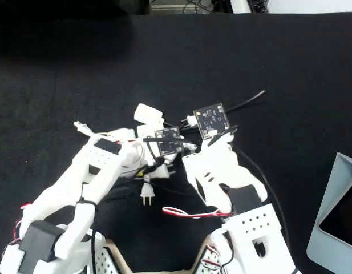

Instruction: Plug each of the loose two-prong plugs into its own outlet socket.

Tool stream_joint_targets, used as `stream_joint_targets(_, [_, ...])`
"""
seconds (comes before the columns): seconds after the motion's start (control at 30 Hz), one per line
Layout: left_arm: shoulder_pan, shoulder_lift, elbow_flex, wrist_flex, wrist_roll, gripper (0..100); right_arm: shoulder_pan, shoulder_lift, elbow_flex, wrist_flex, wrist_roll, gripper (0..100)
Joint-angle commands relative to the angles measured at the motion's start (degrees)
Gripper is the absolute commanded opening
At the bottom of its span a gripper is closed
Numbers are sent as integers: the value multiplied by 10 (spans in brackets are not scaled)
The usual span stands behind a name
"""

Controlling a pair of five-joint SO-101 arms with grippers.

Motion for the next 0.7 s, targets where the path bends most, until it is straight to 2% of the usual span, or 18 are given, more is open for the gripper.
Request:
stream_joint_targets(0.0, [-1,-1,-25,-4,-4,94,6,-10,-5,-10,-4,12])
stream_joint_targets(0.13, [-21,-6,-34,46,-1,29,6,-10,-4,-9,-4,12])
stream_joint_targets(0.23, [-36,-33,-39,105,2,28,6,-11,-4,-9,-4,12])
stream_joint_targets(0.43, [-66,-85,-40,193,68,29,6,-12,-4,-9,-4,12])
stream_joint_targets(0.57, [-85,-85,-35,196,99,30,6,-11,-4,-9,-4,12])
stream_joint_targets(0.67, [-104,-60,-27,167,123,30,6,-10,-4,-9,-4,12])
